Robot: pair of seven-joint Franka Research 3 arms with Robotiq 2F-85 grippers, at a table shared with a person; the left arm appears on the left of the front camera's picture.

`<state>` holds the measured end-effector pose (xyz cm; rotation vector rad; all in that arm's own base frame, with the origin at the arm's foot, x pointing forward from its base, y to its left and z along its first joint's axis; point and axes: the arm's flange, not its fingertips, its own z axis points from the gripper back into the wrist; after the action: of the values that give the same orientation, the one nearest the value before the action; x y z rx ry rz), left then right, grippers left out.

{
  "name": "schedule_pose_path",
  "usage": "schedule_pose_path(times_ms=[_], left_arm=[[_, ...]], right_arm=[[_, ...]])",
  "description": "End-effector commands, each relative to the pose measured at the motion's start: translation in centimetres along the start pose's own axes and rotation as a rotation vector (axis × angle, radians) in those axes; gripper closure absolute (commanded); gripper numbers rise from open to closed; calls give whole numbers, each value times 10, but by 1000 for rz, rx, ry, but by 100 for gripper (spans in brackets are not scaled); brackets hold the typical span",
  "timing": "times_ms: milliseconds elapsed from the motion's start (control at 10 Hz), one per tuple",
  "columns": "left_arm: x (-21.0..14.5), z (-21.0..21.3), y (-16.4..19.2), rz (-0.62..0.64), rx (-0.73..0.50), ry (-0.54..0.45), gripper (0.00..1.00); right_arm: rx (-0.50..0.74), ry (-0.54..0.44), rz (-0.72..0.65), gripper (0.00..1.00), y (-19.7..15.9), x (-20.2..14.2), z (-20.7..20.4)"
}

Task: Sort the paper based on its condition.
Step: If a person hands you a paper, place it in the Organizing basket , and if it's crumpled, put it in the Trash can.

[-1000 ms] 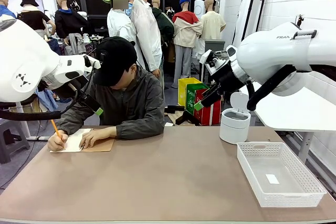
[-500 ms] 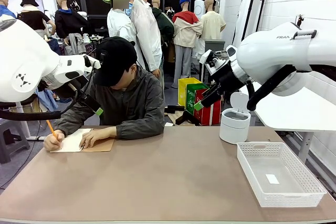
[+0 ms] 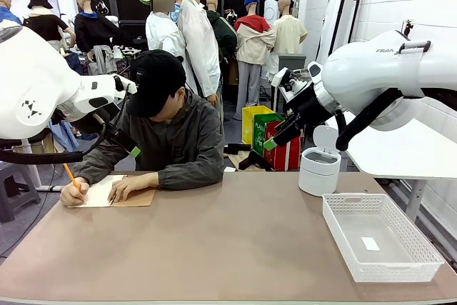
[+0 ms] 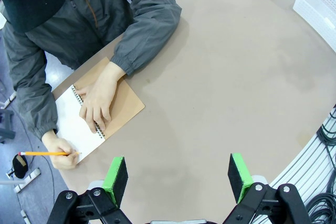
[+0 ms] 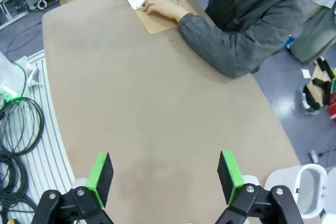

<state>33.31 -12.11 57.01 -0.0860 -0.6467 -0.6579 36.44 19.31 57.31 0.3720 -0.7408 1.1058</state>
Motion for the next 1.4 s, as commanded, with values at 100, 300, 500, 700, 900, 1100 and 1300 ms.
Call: schedule_pose_path(times_ms=[100, 300, 500, 700, 900, 1100, 1300], left_arm=[[0, 0, 1, 0, 1, 2, 0], [0, 0, 1, 0, 1, 2, 0], [0, 0, 1, 0, 1, 2, 0], [0, 0, 1, 0, 1, 2, 0], [0, 0, 1, 0, 1, 2, 0], [0, 0, 1, 0, 1, 2, 0], [0, 0, 1, 0, 1, 2, 0]], right_arm=[[-2, 2, -1, 0, 0, 1, 0], [-2, 2, -1, 0, 0, 1, 0], [-2, 2, -1, 0, 0, 1, 0], [-2, 2, -1, 0, 0, 1, 0], [-2, 2, -1, 0, 0, 1, 0], [-2, 2, -1, 0, 0, 1, 0], [-2, 2, -1, 0, 0, 1, 0]])
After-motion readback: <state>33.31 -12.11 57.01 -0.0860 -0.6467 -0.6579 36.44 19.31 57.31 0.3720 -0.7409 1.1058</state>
